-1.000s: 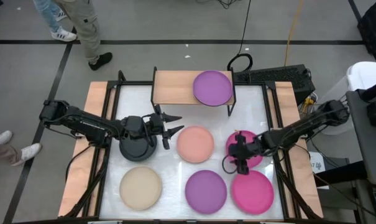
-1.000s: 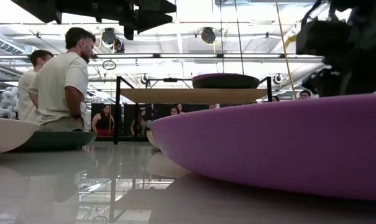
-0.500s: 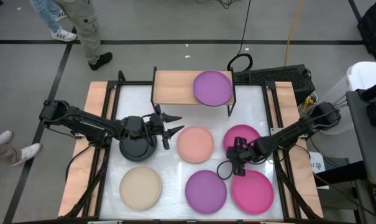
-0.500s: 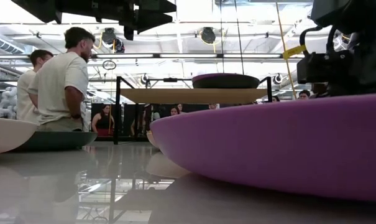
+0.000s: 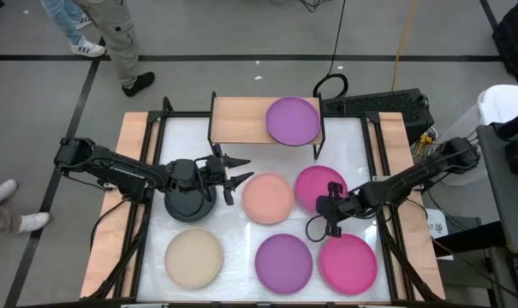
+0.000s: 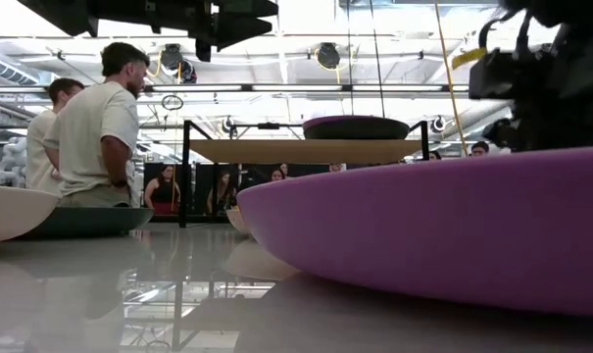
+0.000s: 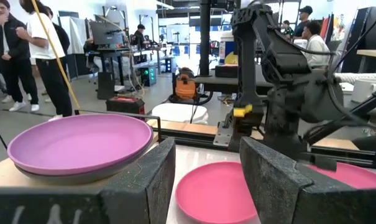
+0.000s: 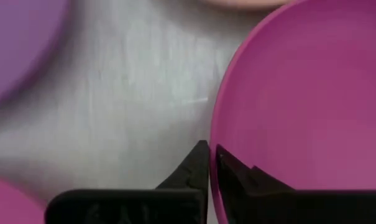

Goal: Place and stack plates onto a shelf
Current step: Stack the top pink plate on top of the purple plate on the shelf

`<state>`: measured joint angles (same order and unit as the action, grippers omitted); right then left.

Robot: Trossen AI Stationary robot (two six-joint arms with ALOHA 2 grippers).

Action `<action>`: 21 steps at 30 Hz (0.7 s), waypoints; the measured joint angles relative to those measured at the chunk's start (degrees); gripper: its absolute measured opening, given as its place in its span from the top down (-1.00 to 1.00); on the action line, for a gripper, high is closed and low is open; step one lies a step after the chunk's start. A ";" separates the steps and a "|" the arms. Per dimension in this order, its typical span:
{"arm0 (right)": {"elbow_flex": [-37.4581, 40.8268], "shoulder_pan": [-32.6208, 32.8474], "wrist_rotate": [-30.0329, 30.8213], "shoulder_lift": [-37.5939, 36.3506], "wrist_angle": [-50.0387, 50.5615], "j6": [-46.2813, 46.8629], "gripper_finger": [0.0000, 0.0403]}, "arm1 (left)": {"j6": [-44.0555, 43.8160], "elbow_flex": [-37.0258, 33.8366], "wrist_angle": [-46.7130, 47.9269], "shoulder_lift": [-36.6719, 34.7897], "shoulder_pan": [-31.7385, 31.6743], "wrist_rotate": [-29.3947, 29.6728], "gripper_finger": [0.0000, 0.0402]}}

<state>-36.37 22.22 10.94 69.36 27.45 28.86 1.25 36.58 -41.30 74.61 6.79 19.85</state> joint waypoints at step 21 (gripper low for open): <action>-16.96 -0.06 5.37 -27.71 0.89 -19.77 1.00 | 1.30 0.04 -3.45 -0.07 0.00 0.05 0.07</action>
<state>-53.32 22.16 16.31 41.65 28.34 9.09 2.55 36.62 -44.75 74.54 6.79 19.90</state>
